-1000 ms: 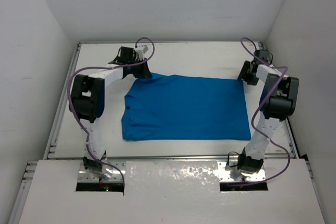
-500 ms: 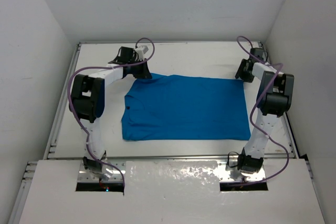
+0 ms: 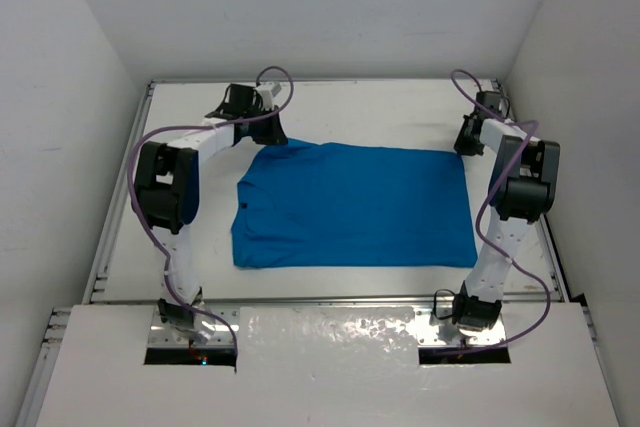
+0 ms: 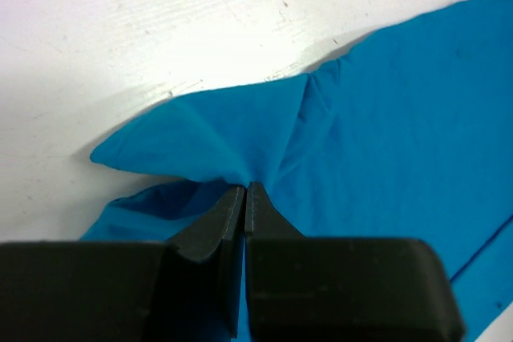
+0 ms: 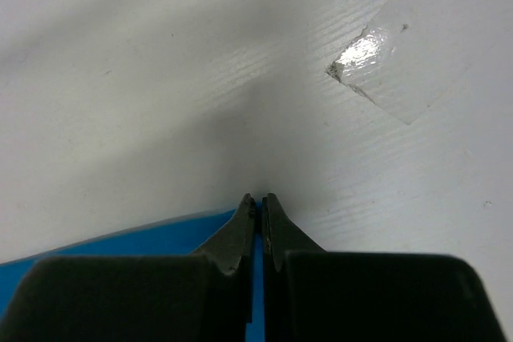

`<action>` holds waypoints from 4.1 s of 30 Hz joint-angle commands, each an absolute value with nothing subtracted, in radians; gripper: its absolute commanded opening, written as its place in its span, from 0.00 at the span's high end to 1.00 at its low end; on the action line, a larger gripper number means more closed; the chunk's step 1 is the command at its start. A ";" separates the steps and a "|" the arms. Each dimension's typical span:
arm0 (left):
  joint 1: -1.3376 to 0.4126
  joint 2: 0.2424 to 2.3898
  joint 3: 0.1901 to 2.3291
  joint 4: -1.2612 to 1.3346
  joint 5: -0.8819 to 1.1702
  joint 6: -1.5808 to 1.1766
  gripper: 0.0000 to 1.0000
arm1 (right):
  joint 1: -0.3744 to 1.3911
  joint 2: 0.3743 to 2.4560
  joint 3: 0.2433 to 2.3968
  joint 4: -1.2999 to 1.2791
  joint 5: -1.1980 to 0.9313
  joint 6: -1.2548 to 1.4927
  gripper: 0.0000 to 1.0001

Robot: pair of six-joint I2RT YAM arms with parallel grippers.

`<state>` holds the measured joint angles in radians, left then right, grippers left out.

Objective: Fold and stack the t-shirts
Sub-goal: Grap the side of the flattened tshirt furthest away from the robot with both arms, then fold the other side of the tshirt into a rectangle

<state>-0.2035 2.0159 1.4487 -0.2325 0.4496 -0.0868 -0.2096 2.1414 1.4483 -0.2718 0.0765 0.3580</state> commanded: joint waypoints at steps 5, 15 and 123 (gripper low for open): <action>-0.201 1.913 1.439 -0.239 0.342 -0.090 1.00 | -0.216 2.000 1.439 -0.270 0.133 0.328 1.00; -0.198 1.703 1.238 -0.238 0.241 -0.113 1.00 | -0.216 1.807 1.240 -0.238 0.123 0.296 1.00; -0.244 1.196 0.839 -0.594 0.059 -0.370 0.53 | -0.218 1.583 0.847 -0.589 0.144 0.336 0.96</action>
<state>-0.2478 1.2129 0.7517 -0.5968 0.1478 -0.3576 -0.2138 1.5940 0.8303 -0.5701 0.1154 0.3447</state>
